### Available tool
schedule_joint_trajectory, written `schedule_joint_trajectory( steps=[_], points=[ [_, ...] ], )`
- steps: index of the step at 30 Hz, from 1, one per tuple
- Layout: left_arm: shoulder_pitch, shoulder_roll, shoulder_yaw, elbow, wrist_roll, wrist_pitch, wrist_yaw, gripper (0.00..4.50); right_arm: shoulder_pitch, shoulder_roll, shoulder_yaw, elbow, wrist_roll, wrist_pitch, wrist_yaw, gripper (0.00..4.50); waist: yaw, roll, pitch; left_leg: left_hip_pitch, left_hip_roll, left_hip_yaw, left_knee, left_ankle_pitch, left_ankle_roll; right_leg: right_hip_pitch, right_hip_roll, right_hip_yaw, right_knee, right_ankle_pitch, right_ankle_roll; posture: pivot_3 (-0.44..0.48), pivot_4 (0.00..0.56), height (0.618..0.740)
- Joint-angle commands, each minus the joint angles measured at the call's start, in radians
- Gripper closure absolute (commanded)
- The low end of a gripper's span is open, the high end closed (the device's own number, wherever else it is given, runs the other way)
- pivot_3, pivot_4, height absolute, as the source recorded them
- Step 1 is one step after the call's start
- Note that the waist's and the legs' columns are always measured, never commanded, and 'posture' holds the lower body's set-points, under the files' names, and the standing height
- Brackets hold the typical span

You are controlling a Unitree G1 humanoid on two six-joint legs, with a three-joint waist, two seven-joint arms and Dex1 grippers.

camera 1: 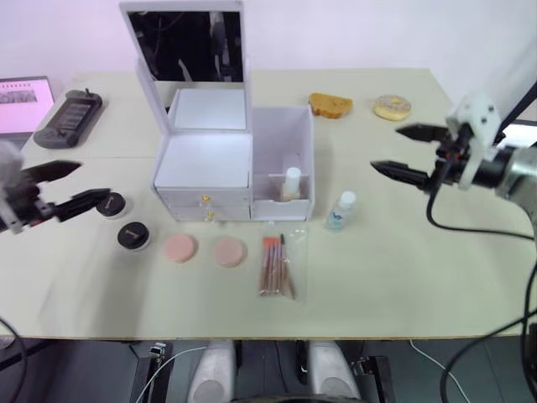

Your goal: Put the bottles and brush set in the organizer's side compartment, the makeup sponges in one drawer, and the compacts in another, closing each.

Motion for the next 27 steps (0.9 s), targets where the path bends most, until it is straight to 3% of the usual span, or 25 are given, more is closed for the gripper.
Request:
schedule_joint_trajectory(
  steps=[1, 5, 8, 16, 20, 27],
  points=[
    [0.062, 0.042, 0.132, 0.178, 0.062, -0.145, -0.027, 0.0, 0.113, 0.001, -0.138, 0.204, -0.055, -0.25, 0.044, 0.04, 0.001, 0.0, 0.0, 0.0, 0.0, 0.001, 0.0, 0.0, 0.0, 0.0, 0.0, 0.0, 0.0, 0.0, 0.0, 0.0, 0.15, 0.74],
    [0.133, 0.027, 0.169, 0.297, 0.08, -0.223, -0.049, 0.0, 0.187, 0.009, -0.157, 0.346, -0.09, -0.399, 0.071, 0.04, -0.002, 0.0, 0.0, 0.001, 0.0, 0.003, 0.0, 0.0, 0.0, 0.0, -0.002, 0.001, 0.0, 0.0, 0.0, 0.0, 0.15, 0.74],
    [0.166, 0.014, 0.18, 0.34, 0.079, -0.246, -0.063, 0.0, 0.189, 0.009, -0.146, 0.349, -0.085, -0.405, 0.077, 0.04, -0.01, 0.001, 0.0, 0.002, 0.002, 0.005, 0.0, 0.0, 0.0, -0.002, -0.002, 0.002, 0.002, 0.0, 0.001, 0.0, 0.15, 0.74],
    [0.174, 0.006, 0.174, 0.239, 0.039, -0.191, -0.086, 0.0, 0.146, -0.003, -0.123, 0.296, -0.056, -0.333, 0.101, 0.04, 0.001, 0.0, 0.0, 0.003, 0.015, 0.011, 0.001, 0.0, -0.001, -0.003, 0.007, 0.001, 0.002, 0.005, -0.007, 0.0, 0.15, 0.74],
    [0.134, 0.01, 0.125, -0.075, -0.105, 0.01, -0.094, 0.0, 0.122, -0.039, -0.046, 0.068, -0.002, -0.1, 0.096, 0.04, 0.004, 0.0, 0.0, 0.001, 0.015, 0.011, 0.001, 0.0, -0.001, -0.004, 0.007, 0.001, 0.001, 0.005, -0.008, 0.0, 0.15, 0.74],
    [0.035, -0.004, -0.051, -0.43, -0.195, 0.198, -0.022, 0.0, 0.08, -0.024, 0.051, -0.227, 0.121, 0.177, 0.04, 0.04, -0.002, 0.0, 0.0, 0.001, 0.016, 0.011, 0.001, 0.0, -0.001, -0.005, 0.008, 0.002, 0.001, 0.005, -0.008, 0.0, 0.15, 0.74]
  ],
)
